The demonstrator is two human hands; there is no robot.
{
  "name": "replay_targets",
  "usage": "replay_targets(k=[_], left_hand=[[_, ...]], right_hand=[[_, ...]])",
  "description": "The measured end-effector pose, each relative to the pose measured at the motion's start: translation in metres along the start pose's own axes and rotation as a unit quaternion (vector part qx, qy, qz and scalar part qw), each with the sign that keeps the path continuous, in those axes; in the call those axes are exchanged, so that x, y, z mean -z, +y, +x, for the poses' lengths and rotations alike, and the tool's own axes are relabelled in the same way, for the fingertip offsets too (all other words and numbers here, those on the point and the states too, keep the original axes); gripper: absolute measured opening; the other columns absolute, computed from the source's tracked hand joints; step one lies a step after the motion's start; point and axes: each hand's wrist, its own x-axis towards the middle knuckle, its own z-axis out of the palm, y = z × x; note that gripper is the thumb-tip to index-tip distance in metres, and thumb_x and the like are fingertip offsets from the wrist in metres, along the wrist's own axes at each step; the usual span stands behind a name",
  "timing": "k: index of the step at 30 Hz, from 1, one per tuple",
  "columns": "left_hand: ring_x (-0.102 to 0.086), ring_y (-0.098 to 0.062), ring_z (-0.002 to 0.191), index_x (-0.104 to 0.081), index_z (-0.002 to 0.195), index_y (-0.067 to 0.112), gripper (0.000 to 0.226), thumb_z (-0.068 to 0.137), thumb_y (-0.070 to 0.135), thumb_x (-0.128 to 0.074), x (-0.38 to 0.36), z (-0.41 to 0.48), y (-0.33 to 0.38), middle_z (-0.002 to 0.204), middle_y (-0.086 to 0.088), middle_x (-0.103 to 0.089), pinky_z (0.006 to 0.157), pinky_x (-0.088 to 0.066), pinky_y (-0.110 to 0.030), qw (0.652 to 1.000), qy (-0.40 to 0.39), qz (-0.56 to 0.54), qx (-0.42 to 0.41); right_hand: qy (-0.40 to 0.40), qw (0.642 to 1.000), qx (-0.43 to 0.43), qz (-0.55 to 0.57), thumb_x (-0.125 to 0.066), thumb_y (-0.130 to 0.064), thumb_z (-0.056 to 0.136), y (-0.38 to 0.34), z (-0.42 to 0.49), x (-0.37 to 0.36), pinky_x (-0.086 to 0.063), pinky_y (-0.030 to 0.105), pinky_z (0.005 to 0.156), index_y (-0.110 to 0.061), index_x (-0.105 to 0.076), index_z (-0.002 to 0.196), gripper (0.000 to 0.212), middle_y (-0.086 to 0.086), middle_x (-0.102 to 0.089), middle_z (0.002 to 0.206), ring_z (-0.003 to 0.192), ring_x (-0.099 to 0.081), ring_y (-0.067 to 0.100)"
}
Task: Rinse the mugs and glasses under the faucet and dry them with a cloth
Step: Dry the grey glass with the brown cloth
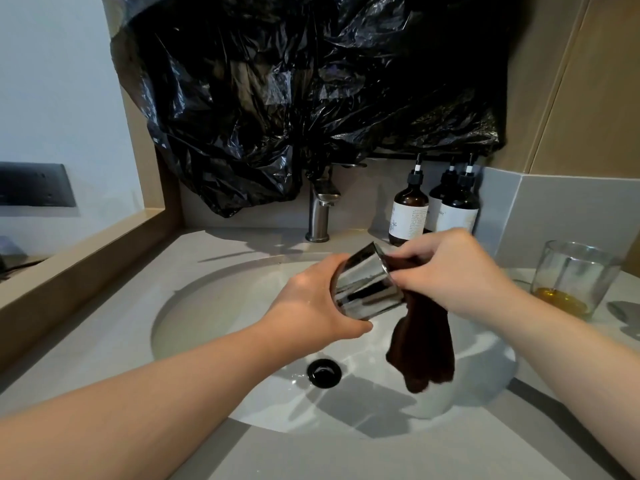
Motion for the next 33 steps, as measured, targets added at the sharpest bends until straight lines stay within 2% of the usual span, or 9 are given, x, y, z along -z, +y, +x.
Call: replay_targets(k=[5, 9, 12, 16, 22, 26, 28, 31, 33], left_hand=[[-0.054, -0.002, 0.098, -0.044, 0.128, 0.039, 0.074, 0.065, 0.035, -0.082, -0.001, 0.002, 0.004, 0.108, 0.019, -0.056, 0.082, -0.046, -0.017, 0.999, -0.007, 0.04, -0.029], [-0.052, -0.008, 0.103, -0.04, 0.133, 0.035, 0.079, 0.066, 0.038, -0.082, 0.0, 0.005, -0.002, 0.113, 0.014, -0.054, 0.085, -0.045, -0.021, 0.998, 0.009, 0.055, -0.004], [-0.049, -0.012, 0.11, -0.035, 0.136, 0.038, 0.081, 0.068, 0.04, -0.079, -0.002, 0.004, -0.002, 0.119, 0.013, -0.051, 0.09, -0.044, -0.025, 0.995, 0.017, 0.093, -0.004], [-0.044, -0.015, 0.116, -0.027, 0.139, 0.037, 0.082, 0.072, 0.041, -0.075, -0.001, 0.007, -0.005, 0.127, 0.01, -0.045, 0.093, -0.043, -0.027, 0.981, 0.038, 0.183, -0.045], [-0.046, -0.02, 0.108, -0.035, 0.139, 0.03, 0.079, 0.071, 0.028, -0.074, -0.005, 0.005, -0.009, 0.121, 0.004, -0.047, 0.082, -0.044, -0.028, 0.95, 0.072, 0.264, -0.149], [-0.049, -0.023, 0.105, -0.037, 0.138, 0.028, 0.079, 0.069, 0.024, -0.075, -0.005, 0.009, -0.013, 0.118, 0.002, -0.048, 0.08, -0.048, -0.034, 0.948, 0.071, 0.272, -0.15], [-0.045, -0.022, 0.11, -0.032, 0.14, 0.03, 0.081, 0.072, 0.024, -0.074, -0.003, 0.011, -0.012, 0.122, 0.003, -0.044, 0.085, -0.046, -0.032, 0.951, 0.082, 0.265, -0.136], [-0.036, -0.019, 0.12, -0.025, 0.145, 0.03, 0.084, 0.076, 0.023, -0.073, 0.0, 0.013, -0.013, 0.13, 0.004, -0.039, 0.095, -0.039, -0.028, 0.961, 0.078, 0.25, -0.095], [-0.035, -0.019, 0.122, -0.023, 0.146, 0.03, 0.086, 0.077, 0.025, -0.073, -0.001, 0.012, -0.014, 0.133, 0.004, -0.036, 0.096, -0.038, -0.027, 0.961, 0.078, 0.249, -0.089]], right_hand=[[0.099, 0.994, -0.019, 0.037, -0.078, -0.005, 0.069, 0.009, 0.006, -0.012, -0.046, 0.009, 0.052, -0.034, -0.067, 0.056, 0.033, -0.015, -0.067, 0.057, 0.055, -0.061, -0.001], [0.174, 0.972, -0.072, 0.137, -0.079, -0.008, 0.07, 0.015, 0.015, 0.004, -0.054, 0.025, 0.061, -0.024, -0.072, 0.061, 0.02, 0.003, -0.07, 0.066, 0.06, -0.065, 0.016], [0.073, 0.948, -0.163, 0.262, -0.074, 0.0, 0.072, 0.017, 0.017, 0.015, -0.054, 0.029, 0.068, -0.007, -0.073, 0.08, 0.011, 0.015, -0.069, 0.077, 0.068, -0.065, 0.023], [-0.115, 0.919, -0.257, 0.275, -0.065, 0.003, 0.079, 0.018, 0.014, 0.013, -0.052, 0.029, 0.068, 0.001, -0.07, 0.089, 0.011, 0.018, -0.07, 0.087, 0.076, -0.066, 0.025], [-0.191, 0.848, -0.25, 0.426, -0.056, 0.003, 0.069, 0.019, 0.003, -0.014, -0.057, 0.037, 0.083, 0.005, -0.069, 0.098, 0.032, 0.025, -0.069, 0.103, 0.09, -0.069, 0.032], [-0.215, 0.848, -0.236, 0.424, -0.054, 0.003, 0.069, 0.024, 0.003, -0.014, -0.045, 0.045, 0.099, 0.003, -0.069, 0.105, 0.039, 0.026, -0.065, 0.115, 0.11, -0.061, 0.038], [-0.198, 0.843, -0.237, 0.441, -0.051, 0.005, 0.068, 0.025, 0.006, -0.006, -0.05, 0.04, 0.091, 0.002, -0.071, 0.1, 0.037, 0.022, -0.069, 0.104, 0.095, -0.067, 0.032], [-0.16, 0.835, -0.247, 0.464, -0.05, 0.005, 0.065, 0.03, 0.014, 0.01, -0.057, 0.026, 0.057, -0.001, -0.077, 0.076, 0.029, 0.015, -0.07, 0.075, 0.058, -0.065, 0.018], [-0.153, 0.838, -0.255, 0.457, -0.051, 0.004, 0.065, 0.035, 0.018, 0.015, -0.055, 0.023, 0.053, -0.001, -0.077, 0.075, 0.029, 0.014, -0.069, 0.071, 0.054, -0.064, 0.017]])
